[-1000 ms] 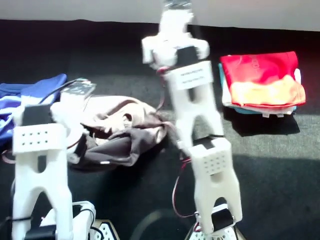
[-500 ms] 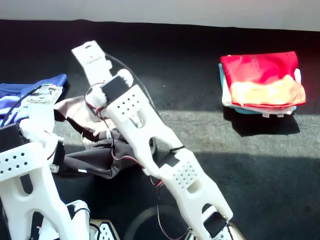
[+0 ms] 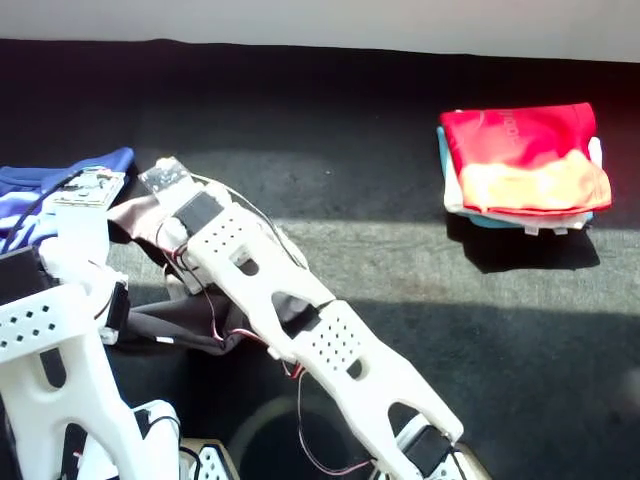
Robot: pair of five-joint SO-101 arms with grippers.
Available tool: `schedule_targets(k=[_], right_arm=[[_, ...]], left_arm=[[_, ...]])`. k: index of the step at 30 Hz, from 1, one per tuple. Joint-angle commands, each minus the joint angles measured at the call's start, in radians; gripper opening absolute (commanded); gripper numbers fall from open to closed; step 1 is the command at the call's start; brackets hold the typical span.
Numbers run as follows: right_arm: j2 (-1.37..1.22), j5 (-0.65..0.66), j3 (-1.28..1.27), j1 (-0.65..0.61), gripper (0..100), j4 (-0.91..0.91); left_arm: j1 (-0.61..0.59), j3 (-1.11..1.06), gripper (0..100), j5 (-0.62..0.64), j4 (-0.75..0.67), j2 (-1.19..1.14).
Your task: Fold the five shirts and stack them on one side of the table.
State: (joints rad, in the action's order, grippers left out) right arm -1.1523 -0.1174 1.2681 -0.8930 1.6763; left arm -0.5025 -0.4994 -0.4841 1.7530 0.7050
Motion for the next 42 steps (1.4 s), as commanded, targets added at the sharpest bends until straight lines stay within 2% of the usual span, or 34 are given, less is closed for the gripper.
schedule_targets(k=[1,2,4,8,16,22,27,32,35,38,42], right_arm=[[-0.024,0.02,0.137,0.113,6.7,-0.008],[-0.025,0.02,0.193,0.15,0.0,-0.007],[-0.024,0.02,0.308,0.219,2.2,0.01],[-0.004,0.026,0.527,0.349,0.7,0.062],[0.136,0.028,0.469,0.645,0.6,0.028],[0.124,0.028,0.461,0.748,0.6,0.019],[0.085,0.028,0.469,0.76,1.6,0.047],[0.139,0.021,0.47,0.759,20.0,0.09],[0.22,0.02,0.466,0.75,23.5,0.087],[0.286,0.02,0.458,0.68,23.4,0.087],[0.265,0.021,0.374,0.51,23.4,0.087]], left_arm=[[-0.01,0.01,1,0.0,-0.008,0.025],[-0.01,0.012,1,0.0,-0.009,0.025],[-0.01,0.012,1,0.0,-0.04,0.025],[-0.01,0.027,1,0.0,-0.149,0.024],[-0.007,0.199,1,-0.002,-0.347,0.019],[-0.004,0.265,1,-0.002,-0.41,0.019],[0.059,0.076,1,-0.005,-0.396,0.019],[0.058,-0.199,1,-0.005,-0.404,0.021],[0.067,-0.317,1,-0.005,-0.408,0.021],[0.085,-0.409,1,-0.005,-0.44,0.021],[0.081,-0.483,1,-0.005,-0.494,0.021]])
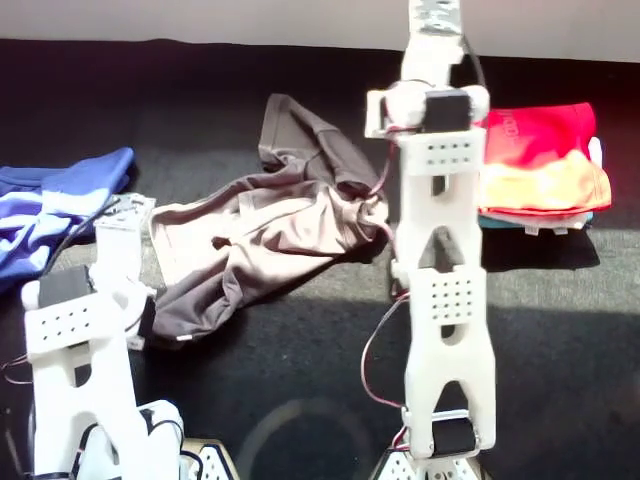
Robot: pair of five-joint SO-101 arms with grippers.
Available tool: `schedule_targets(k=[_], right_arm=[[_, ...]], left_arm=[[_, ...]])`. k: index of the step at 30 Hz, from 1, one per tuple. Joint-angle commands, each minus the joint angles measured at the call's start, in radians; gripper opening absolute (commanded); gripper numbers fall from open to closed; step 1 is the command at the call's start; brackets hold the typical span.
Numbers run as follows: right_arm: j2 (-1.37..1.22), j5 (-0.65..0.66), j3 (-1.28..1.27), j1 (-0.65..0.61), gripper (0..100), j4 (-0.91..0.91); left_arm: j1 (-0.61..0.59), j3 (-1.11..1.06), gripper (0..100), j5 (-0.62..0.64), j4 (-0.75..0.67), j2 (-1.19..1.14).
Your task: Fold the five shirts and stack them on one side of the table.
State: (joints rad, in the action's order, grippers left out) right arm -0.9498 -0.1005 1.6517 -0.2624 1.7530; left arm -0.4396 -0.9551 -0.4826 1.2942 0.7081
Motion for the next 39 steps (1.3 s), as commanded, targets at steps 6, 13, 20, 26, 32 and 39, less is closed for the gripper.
schedule_targets(k=[6,13,20,26,32,39], right_arm=[[-0.061,0.011,-0.177,-0.337,23.4,-0.036],[-0.219,0.009,-0.183,-0.386,21.4,-0.32],[-0.254,0.009,-0.188,-0.444,17.5,-0.332],[-0.254,0.009,-0.189,-0.437,17.7,-0.278],[-0.294,0.009,-0.186,-0.423,17.7,-0.289],[-0.394,0.009,-0.179,-0.377,17.3,-0.348]], left_arm=[[0.015,-0.05,1,-0.006,-0.046,0.022],[0.013,-0.05,1,-0.006,-0.038,0.022],[0.013,-0.045,1,-0.006,-0.038,0.022],[0.013,-0.045,1,-0.006,-0.046,0.022],[0.013,-0.045,1,-0.006,-0.044,0.022],[0.013,-0.045,1,-0.006,-0.04,0.024]])
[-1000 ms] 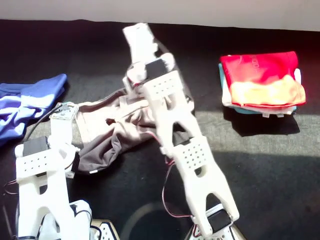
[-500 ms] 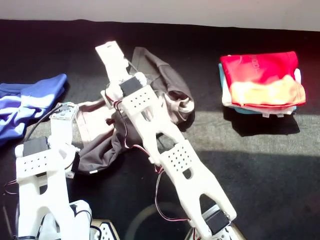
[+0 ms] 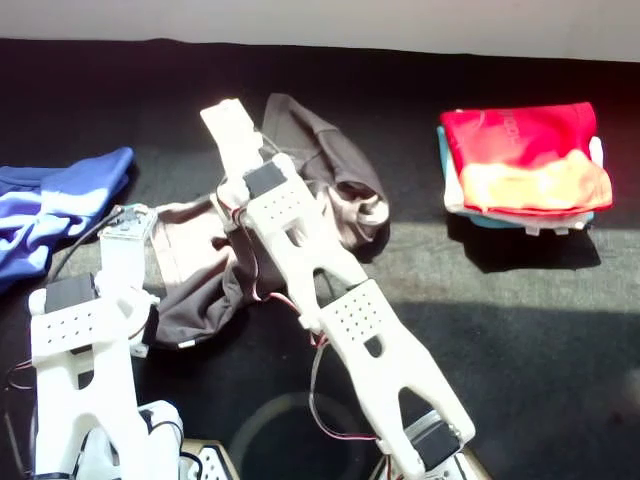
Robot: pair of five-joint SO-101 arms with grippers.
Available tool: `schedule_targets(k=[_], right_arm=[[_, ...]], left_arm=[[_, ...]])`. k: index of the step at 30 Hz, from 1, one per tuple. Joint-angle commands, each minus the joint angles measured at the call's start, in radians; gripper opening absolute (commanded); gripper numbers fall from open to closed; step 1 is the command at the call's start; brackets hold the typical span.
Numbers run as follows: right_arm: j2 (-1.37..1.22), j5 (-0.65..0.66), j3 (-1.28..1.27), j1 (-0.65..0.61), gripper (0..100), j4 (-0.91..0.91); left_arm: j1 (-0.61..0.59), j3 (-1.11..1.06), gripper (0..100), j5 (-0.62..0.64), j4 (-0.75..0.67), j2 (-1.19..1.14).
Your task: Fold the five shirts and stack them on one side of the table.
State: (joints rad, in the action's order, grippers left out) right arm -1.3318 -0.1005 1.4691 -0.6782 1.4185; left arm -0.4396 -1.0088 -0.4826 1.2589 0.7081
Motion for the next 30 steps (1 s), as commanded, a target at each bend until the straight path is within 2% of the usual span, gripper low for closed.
schedule_targets(k=[1,6,13,15,19,25,30], right_arm=[[-0.005,0.006,0.005,0.05,16.7,-0.01],[0.102,0.008,0.005,0.122,0.2,-0.012],[0.28,0.009,0.005,0.228,0.5,0.05],[0.331,0.009,0.005,0.246,0.5,0.073],[0.43,0.009,0.005,0.272,0.5,0.105],[0.615,0.011,0.005,0.291,0.5,0.196],[0.769,0.048,0.005,0.34,0.5,0.191]], left_arm=[[0.013,0.008,1,-0.006,-0.005,0.024],[0.013,0.008,1,-0.005,-0.011,0.024],[0.015,0.035,1,0.002,-0.011,0.021],[0.015,0.084,1,0.041,-0.009,0.019],[0.021,0.237,1,0.094,-0.005,0.018],[0.021,0.487,1,0.094,0.04,0.015],[0.021,0.716,1,0.094,0.075,0.015]])
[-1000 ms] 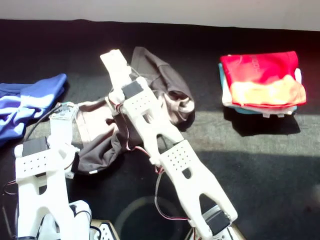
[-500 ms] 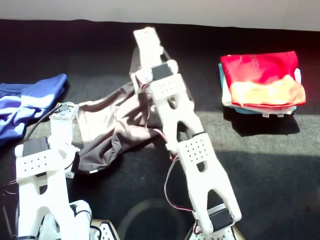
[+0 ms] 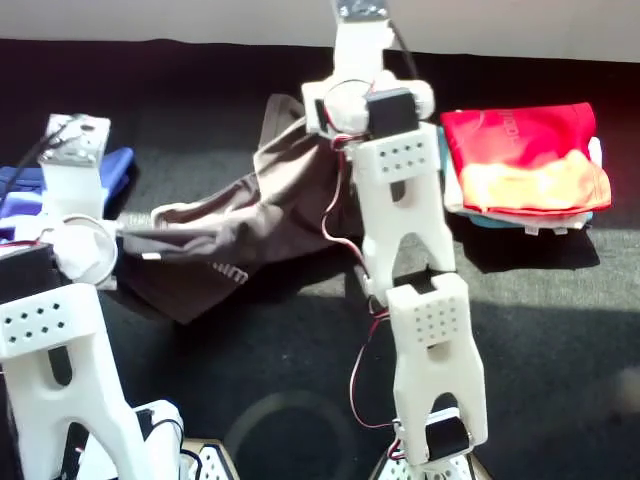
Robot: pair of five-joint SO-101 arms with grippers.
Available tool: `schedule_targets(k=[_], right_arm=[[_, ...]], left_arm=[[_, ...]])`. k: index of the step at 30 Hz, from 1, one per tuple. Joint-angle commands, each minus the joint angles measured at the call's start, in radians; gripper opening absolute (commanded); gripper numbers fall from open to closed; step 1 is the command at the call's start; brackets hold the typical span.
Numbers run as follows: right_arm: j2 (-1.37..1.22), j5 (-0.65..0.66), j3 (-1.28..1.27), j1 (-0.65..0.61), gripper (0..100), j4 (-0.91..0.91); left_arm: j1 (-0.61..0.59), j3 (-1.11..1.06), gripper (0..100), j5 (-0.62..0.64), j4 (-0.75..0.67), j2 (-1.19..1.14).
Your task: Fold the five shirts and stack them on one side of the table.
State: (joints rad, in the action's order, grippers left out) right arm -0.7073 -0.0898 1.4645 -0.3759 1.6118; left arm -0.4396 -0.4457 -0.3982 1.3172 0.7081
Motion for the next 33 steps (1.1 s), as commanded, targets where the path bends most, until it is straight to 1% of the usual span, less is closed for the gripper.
schedule_targets(k=[1,4,9,12,15,19,23,26,33], right_arm=[[0.177,0.058,0.01,0.048,0.5,-0.002],[0.278,0.106,0.01,0.074,0.5,0.005],[0.473,0.143,0.01,0.119,0.5,0.005],[0.581,0.163,0.01,0.133,0.5,0.005],[0.674,0.193,0.007,0.133,0.5,0.004],[0.765,0.199,0.008,0.133,0.5,-0.008],[0.848,0.273,0.008,0.133,0.5,-0.021],[0.914,0.311,0.005,0.133,0.5,-0.047],[1.03,0.407,0.001,0.133,0.5,-0.11]], left_arm=[[0.021,0.2,1,0.009,0.025,0.015],[0.022,0.325,1,0.034,0.031,0.016],[0.022,0.473,1,0.037,0.034,0.024],[0.022,0.564,1,0.037,0.072,0.024],[0.076,0.664,1,0.037,0.137,0.024],[0.182,0.809,1,0.037,0.242,0.024],[0.194,0.937,1,0.037,0.281,0.024],[0.194,0.978,1,0.037,0.281,0.024],[0.194,0.977,1,0.037,0.281,0.024]])
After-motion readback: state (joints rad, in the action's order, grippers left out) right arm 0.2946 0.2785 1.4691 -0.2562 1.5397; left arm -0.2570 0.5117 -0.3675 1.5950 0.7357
